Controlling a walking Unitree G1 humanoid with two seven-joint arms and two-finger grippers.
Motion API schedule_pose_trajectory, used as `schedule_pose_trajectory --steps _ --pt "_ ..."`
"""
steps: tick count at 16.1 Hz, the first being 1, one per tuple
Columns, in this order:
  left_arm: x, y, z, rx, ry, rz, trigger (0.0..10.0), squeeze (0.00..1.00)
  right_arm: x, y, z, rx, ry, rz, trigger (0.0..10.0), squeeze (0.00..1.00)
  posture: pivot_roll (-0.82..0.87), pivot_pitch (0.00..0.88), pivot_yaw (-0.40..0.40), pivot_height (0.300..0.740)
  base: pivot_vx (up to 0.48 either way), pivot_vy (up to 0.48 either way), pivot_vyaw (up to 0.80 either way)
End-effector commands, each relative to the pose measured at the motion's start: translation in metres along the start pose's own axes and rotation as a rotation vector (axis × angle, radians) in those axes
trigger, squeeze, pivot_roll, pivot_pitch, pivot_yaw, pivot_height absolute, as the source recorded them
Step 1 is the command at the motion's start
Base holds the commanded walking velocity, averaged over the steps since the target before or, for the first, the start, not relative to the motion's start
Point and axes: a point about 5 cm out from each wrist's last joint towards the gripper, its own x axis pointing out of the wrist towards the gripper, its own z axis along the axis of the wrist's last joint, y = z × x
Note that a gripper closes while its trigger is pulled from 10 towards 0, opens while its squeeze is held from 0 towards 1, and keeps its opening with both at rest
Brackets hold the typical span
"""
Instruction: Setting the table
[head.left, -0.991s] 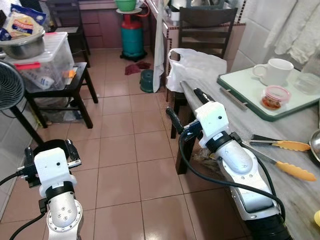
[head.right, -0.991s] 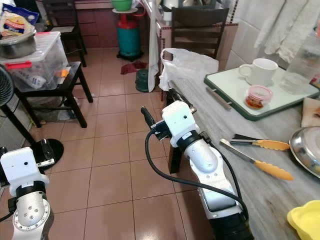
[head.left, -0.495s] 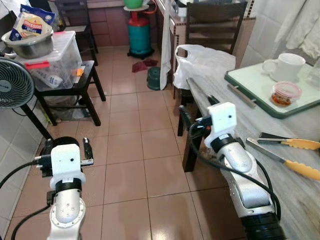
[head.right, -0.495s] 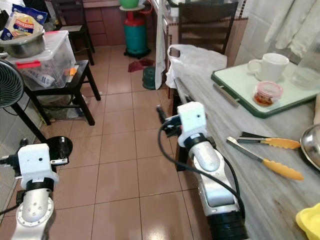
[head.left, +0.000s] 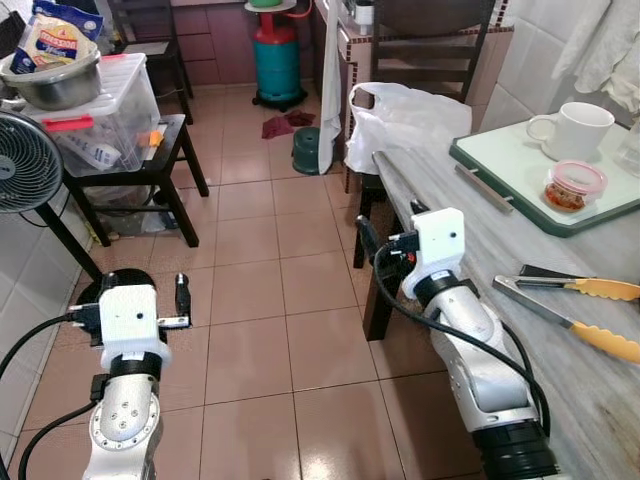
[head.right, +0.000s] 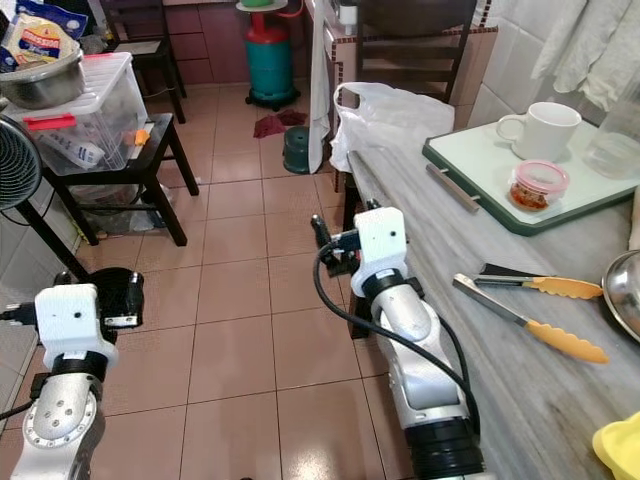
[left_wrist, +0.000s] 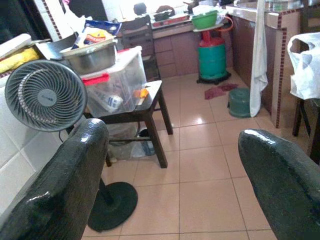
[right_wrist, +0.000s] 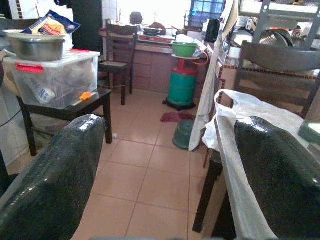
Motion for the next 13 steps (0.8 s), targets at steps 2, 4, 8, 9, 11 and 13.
schedule_pose_trajectory --steps 2,4,8,9,11,13 --pt "-0.001 0.001 -0.004 -0.004 0.022 0.024 10.0 0.00 0.001 -0.003 0.000 0.020 -0.007 -0.018 10.0 0.00 -0.05 0.101 0.024 0.740 0.000 0.000 0.00" --pt "0.000 0.001 -0.004 -0.010 0.027 0.029 10.0 0.00 0.002 -0.001 0.000 0.035 -0.005 -0.023 10.0 0.00 -0.04 0.107 0.026 0.740 0.000 0.000 0.00" --pt "0.006 0.001 -0.002 -0.010 0.023 0.036 10.0 0.00 0.006 0.003 0.007 0.028 -0.029 -0.015 10.0 0.00 -0.06 0.107 0.032 0.740 0.000 0.275 0.00" --pt "0.007 0.001 -0.002 -0.011 0.024 0.038 10.0 0.00 0.006 0.001 0.007 0.028 -0.030 -0.023 10.0 0.00 -0.07 0.105 0.034 0.740 0.000 0.281 0.00" --pt "0.007 -0.001 -0.001 -0.024 0.024 0.036 10.0 0.00 0.006 -0.002 0.008 0.024 -0.032 -0.035 10.0 0.00 -0.08 0.110 0.045 0.740 0.000 0.381 0.00" --pt "0.009 -0.004 -0.001 -0.025 0.026 0.020 10.0 0.00 0.005 -0.005 0.008 0.021 -0.030 -0.044 10.0 0.00 -0.08 0.115 0.050 0.740 0.000 0.381 0.00"
